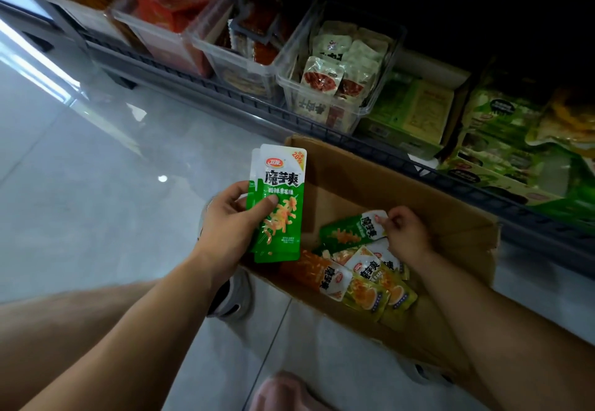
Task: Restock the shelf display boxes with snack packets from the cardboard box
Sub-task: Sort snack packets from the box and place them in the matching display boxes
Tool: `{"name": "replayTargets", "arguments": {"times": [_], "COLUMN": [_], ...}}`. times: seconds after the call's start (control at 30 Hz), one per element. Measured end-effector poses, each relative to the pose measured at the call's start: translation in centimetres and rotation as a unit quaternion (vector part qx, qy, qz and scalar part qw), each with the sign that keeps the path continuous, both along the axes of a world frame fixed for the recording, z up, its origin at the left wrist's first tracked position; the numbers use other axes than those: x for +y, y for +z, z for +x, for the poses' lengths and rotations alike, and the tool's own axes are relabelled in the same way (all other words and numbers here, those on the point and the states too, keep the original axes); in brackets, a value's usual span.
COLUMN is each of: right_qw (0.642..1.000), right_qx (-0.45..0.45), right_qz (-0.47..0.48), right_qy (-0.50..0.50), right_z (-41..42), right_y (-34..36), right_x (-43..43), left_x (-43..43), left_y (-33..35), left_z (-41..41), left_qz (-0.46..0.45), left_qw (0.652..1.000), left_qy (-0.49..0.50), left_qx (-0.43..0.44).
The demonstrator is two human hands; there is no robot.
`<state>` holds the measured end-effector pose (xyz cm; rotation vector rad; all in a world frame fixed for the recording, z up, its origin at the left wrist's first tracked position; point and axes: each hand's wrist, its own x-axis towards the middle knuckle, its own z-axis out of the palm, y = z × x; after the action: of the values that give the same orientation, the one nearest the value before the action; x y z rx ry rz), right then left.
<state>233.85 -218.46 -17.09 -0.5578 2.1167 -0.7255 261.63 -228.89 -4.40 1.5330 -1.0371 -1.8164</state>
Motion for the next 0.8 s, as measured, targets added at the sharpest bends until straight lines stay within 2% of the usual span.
{"name": "replayTargets", "arguments": {"times": [0.17,0.3,0.43,0.5,0.67,0.8], "right_qw": [0.992,0.98,0.967,0.963,0.962,0.963], "right_qx": [-0.068,-0.089,-0.134,-0.133,-0.055,-0.122], "right_qz": [-0.035,-0.065,-0.103,-0.117,-0.123,-0.125], "right_qy": [0.097,0.165,0.189,0.204,0.237,0.205], "right_z": [-0.2,0.1,1.1,1.9,2.8,3.7], "right_y": [6.5,12.2,16.0,17.1,17.7,17.7], "right_x": [-1.4,-2.2,-3.3,-3.9,-4.7,-5.0], "left_x": [0.2,0.8,1.9,2.2,2.3,2.5], "left_y": [0.4,0.6,1.1,1.4,2.0,2.1], "left_z": [-0.1,-0.3,-0.7,-0.9,-0.8,-1.0], "left_qz": [0.005,0.015,0.019,0.032,0.034,0.06], "left_qw": [1.0,0.999,0.998,0.997,0.995,0.993], "left_qy": [-0.014,-0.024,-0.038,-0.054,-0.074,-0.056], "left_qx": [0.012,0.023,0.035,0.052,0.063,0.086]}}
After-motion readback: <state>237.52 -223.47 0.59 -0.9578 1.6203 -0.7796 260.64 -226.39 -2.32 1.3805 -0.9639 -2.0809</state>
